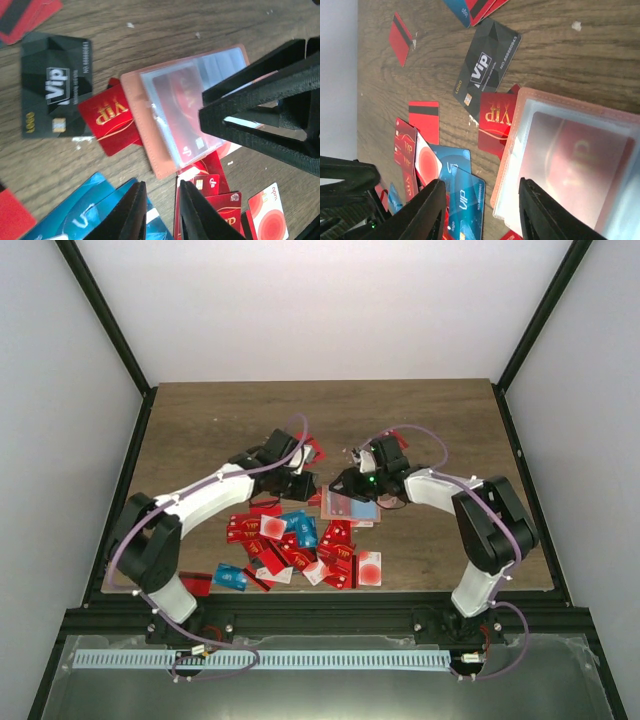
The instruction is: Put the credit cards into the card holder
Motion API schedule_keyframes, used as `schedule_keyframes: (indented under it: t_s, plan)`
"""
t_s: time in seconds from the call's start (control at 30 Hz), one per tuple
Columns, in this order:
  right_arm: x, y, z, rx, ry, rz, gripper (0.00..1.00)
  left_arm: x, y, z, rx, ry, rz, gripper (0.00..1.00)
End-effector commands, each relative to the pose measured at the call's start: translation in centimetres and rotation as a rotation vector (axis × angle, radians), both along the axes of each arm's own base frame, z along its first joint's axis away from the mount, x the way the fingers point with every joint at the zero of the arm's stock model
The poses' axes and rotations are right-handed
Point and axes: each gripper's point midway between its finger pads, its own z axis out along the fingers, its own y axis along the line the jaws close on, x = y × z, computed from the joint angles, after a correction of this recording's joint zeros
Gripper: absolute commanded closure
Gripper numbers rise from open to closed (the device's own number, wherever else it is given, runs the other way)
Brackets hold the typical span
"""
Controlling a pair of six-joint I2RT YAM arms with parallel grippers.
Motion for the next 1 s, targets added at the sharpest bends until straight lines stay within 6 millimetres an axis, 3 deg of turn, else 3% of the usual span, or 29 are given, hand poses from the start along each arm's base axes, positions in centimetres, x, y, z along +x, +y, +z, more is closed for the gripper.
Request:
schedule_keyframes:
  t_s: [0.0, 0.17, 0.23, 0.3, 0.33, 0.4, 0.5, 0.63, 0.73, 0.8, 0.97]
  plan:
    - [-0.6, 0.1, 1.8, -0.006, -0.031, 0.013, 0.55, 0.3, 2.2, 2.2, 0.025, -0.097, 0.070, 0.73]
    - [-1.7, -1.4, 2.3, -0.058, -0.054, -0.011, 0.51, 0.3, 4.7, 4.1, 0.045, -0.173, 0.151, 0.55]
    - [-2.3, -2.3, 2.7, -0.082, -0.069, -0.033, 0.51, 0.3, 5.6, 5.5, 0.026, -0.213, 0.188, 0.34]
    - [-2.9, -3.2, 3.1, -0.102, -0.086, -0.053, 0.50, 0.2, 6.6, 6.7, 0.010, -0.249, 0.229, 0.04]
    - [-3.3, -3.6, 3.2, -0.112, -0.091, -0.063, 0.50, 0.2, 7.2, 7.2, 0.002, -0.262, 0.251, 0.01]
    - [-4.2, -4.6, 3.5, -0.132, -0.102, -0.083, 0.50, 0.0, 8.2, 7.7, -0.017, -0.279, 0.289, 0.00]
    - [-5.7, -6.0, 3.7, -0.157, -0.108, -0.110, 0.48, -0.8, 9.5, 6.9, -0.046, -0.254, 0.332, 0.00]
    - [-8.1, -7.4, 3.3, -0.172, -0.074, -0.127, 0.48, -4.0, 7.9, 5.2, -0.161, -0.154, 0.218, 0.01]
    - [-10.2, -8.3, 2.2, -0.180, -0.016, -0.134, 0.48, -6.8, 7.2, 3.6, -0.205, -0.067, 0.175, 0.10]
    - [-11.7, -8.4, 1.5, -0.166, 0.033, -0.116, 0.48, -8.5, 7.5, 2.4, -0.185, -0.027, 0.177, 0.15]
    - [-14.9, -6.4, 1.0, -0.057, 0.077, 0.013, 0.48, -12.7, 7.3, 0.1, -0.136, 0.067, 0.144, 0.24]
